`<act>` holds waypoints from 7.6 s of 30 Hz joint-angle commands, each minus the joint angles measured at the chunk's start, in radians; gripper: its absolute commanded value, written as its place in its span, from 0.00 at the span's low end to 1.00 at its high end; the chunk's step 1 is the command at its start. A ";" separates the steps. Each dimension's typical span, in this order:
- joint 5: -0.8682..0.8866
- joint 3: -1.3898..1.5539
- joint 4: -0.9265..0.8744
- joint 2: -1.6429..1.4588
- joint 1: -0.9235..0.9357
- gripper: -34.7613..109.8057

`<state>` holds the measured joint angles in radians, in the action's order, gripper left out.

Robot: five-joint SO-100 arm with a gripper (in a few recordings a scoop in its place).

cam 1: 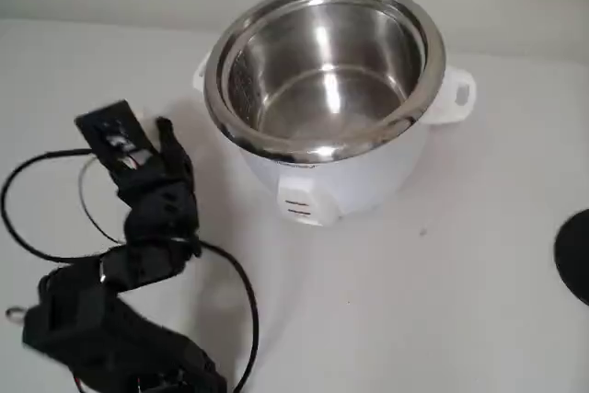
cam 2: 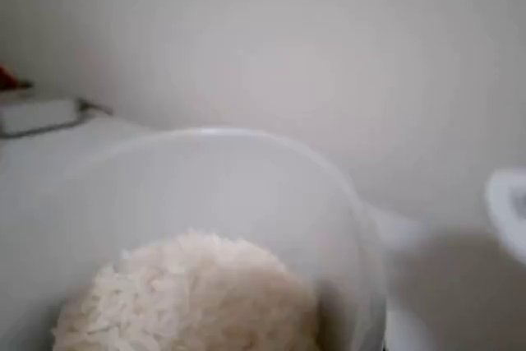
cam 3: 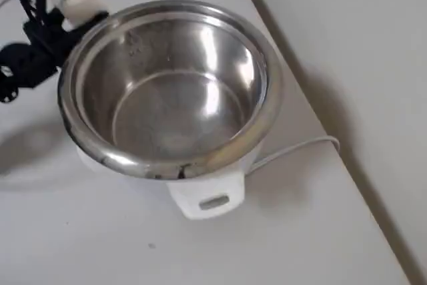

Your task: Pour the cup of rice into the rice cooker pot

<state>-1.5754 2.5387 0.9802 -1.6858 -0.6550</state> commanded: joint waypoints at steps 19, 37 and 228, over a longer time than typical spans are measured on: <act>0.215 -0.250 -0.630 -0.538 0.218 0.33; 0.752 -0.862 -1.235 -0.393 0.403 0.33; -0.061 -0.387 0.606 0.999 0.156 0.30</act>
<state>-1.6322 2.1798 1.5754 -0.6811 -0.5154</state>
